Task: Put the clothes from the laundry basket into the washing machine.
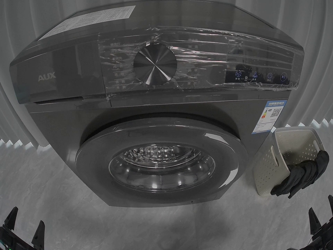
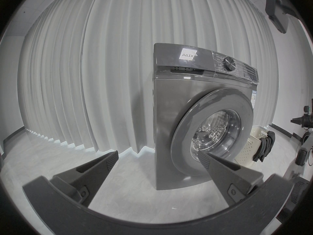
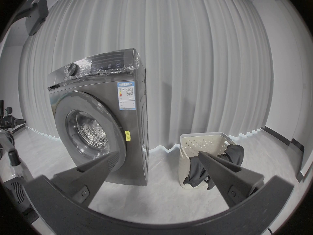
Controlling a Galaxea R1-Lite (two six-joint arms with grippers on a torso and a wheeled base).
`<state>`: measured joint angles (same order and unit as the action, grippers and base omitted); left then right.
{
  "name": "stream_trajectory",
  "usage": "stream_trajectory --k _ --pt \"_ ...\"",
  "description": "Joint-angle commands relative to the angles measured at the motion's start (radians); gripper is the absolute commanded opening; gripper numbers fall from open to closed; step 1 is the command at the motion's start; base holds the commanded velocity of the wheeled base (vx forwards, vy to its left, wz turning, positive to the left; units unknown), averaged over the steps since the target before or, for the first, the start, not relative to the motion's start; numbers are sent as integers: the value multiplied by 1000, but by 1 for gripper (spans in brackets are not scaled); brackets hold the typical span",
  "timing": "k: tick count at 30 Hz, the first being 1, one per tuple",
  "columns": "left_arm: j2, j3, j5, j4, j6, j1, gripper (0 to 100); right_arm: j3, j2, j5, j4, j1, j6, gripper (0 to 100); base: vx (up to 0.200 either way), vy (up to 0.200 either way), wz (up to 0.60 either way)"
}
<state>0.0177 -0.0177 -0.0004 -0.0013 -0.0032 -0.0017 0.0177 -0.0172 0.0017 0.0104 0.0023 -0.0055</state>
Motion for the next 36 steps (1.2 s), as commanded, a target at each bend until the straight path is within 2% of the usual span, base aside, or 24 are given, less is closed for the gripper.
stream_trajectory --k 1,4,10,15,18,36 --pt "-18 16 -1 0 -1 0 100 -18 17 0 0 -1 -1 100 0 0 0" --pt "-18 16 -1 0 -1 0 100 -18 17 0 0 -1 -1 100 0 0 0" --pt "-18 16 0 0 0 0 100 -18 17 0 0 -1 1 100 0 -200 0" --pt "-18 16 0 0 0 0 100 -18 17 -2 0 -2 1 100 0 0 0" --pt "-18 16 0 0 0 0 100 -18 17 -2 0 -4 1 100 0 0 600" --pt "-18 16 0 0 -1 0 100 -18 17 -2 0 -2 1 100 0 0 0"
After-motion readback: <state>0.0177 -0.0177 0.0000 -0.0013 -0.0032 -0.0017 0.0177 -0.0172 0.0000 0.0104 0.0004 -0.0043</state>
